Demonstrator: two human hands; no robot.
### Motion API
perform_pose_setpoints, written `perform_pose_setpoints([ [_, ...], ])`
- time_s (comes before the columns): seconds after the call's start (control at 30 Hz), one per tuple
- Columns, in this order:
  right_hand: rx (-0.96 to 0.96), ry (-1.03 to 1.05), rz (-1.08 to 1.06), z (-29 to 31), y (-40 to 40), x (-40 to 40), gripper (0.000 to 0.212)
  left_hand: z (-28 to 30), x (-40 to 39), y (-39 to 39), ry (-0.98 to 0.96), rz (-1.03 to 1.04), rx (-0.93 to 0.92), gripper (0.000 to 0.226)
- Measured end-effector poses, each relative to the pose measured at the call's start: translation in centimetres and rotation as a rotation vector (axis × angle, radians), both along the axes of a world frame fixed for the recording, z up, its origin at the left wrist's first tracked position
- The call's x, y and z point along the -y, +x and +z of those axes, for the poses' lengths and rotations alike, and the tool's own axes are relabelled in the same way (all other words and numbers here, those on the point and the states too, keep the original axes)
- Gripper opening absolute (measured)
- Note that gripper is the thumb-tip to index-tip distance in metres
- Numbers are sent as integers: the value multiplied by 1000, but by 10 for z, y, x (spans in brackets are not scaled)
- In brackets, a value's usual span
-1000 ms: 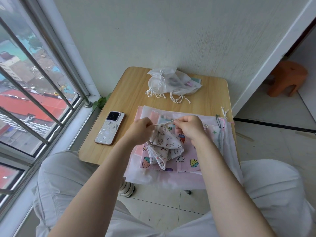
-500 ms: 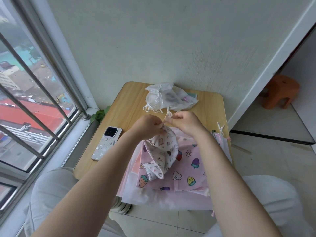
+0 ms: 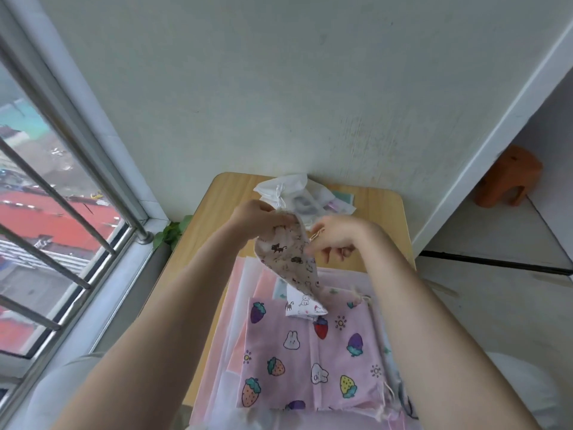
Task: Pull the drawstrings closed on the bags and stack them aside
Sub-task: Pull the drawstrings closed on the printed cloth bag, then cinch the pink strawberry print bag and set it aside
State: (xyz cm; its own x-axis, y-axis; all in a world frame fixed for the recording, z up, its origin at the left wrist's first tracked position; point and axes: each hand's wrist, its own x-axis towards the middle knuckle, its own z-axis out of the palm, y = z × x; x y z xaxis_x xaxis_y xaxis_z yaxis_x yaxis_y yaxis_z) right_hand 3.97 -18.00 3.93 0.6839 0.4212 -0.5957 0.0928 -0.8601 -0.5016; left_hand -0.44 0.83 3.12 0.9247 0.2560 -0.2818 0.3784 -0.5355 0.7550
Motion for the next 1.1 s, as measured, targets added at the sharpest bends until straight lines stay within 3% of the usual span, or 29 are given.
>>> perform_pose_setpoints([
  [0.17, 31, 142, -192, -58, 3, -12, 6, -17, -7, 24, -19, 164, 104, 41],
  [0.3, 80, 30, -362, -59, 28, 11, 14, -27, -13, 33, -82, 227, 72, 42],
  [0.4, 248, 210, -536, -34, 52, 6, 15, -24, -12, 36, -257, 256, 58, 43],
  [0.47, 442, 344, -593, -15, 62, -7, 21, -17, -15, 38, -456, 387, 99, 35],
  [0.53, 555, 469, -514, -1, 63, -23, 41, -12, -17, 37, -628, 470, 130, 27],
  [0.6, 560, 527, -398, 4, 57, -36, 62, -15, -18, 32, -676, 445, 104, 25],
  [0.63, 556, 517, -350, 3, 53, -39, 62, -20, -18, 27, -667, 432, 80, 31],
  [0.7, 517, 426, -265, -10, 42, -37, 46, -32, -19, 16, -542, 403, 30, 42],
  [0.83, 240, 120, -88, -38, 9, -19, 17, -50, -3, -11, -164, 102, -52, 17],
  [0.97, 130, -114, 18, -59, -26, -4, 14, -77, 31, -41, 189, -386, -132, 9],
  [1.1, 188, -262, 44, -86, -52, 8, 19, -98, 53, -61, 488, -498, -110, 24],
])
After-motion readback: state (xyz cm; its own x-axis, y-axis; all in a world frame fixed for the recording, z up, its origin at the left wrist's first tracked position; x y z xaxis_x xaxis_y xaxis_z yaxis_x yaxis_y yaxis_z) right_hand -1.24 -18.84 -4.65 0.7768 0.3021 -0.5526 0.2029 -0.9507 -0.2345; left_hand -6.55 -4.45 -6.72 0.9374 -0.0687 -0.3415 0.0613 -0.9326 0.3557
